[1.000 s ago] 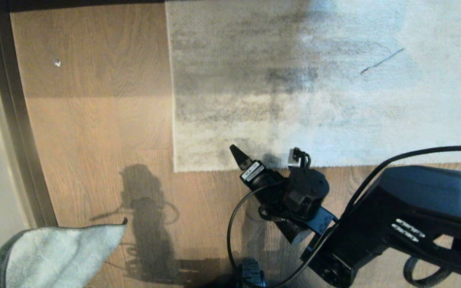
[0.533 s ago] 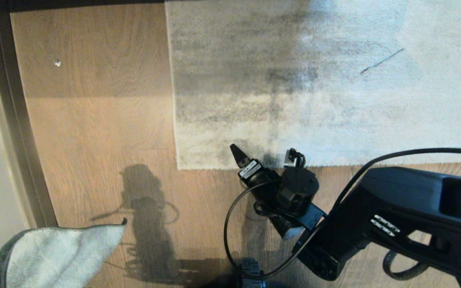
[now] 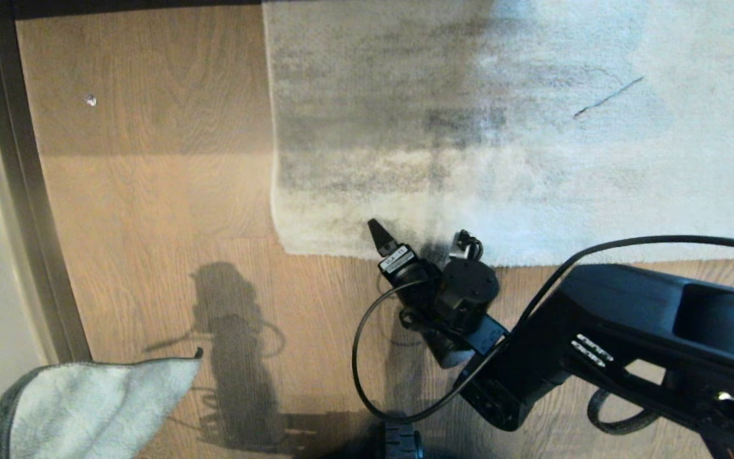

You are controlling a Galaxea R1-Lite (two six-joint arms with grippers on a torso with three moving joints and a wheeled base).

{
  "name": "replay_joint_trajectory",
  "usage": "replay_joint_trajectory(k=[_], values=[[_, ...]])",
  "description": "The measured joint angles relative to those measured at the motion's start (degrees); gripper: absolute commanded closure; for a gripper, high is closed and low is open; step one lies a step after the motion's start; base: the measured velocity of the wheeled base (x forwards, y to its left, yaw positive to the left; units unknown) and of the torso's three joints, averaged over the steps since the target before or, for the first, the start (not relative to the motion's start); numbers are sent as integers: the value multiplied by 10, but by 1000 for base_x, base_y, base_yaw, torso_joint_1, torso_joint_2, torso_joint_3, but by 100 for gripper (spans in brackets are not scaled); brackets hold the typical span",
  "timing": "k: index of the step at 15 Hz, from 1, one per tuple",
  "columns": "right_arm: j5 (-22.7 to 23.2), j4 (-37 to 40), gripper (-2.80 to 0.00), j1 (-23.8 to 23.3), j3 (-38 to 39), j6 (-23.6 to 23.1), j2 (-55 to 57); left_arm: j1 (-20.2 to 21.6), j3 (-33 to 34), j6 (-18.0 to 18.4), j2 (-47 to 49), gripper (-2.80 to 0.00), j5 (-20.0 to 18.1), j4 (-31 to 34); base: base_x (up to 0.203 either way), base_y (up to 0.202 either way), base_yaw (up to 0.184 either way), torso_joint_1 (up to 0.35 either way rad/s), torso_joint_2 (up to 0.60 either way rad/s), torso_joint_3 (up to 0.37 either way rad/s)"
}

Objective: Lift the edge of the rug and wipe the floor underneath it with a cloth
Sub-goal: Lift up the carpet

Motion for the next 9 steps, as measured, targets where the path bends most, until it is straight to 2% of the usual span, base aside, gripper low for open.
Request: replay_joint_trajectory(k=[9], values=[[2, 0, -280, 26, 2, -2, -18, 0, 0, 0, 0, 0, 0, 0, 0, 0, 0, 0, 0, 0]])
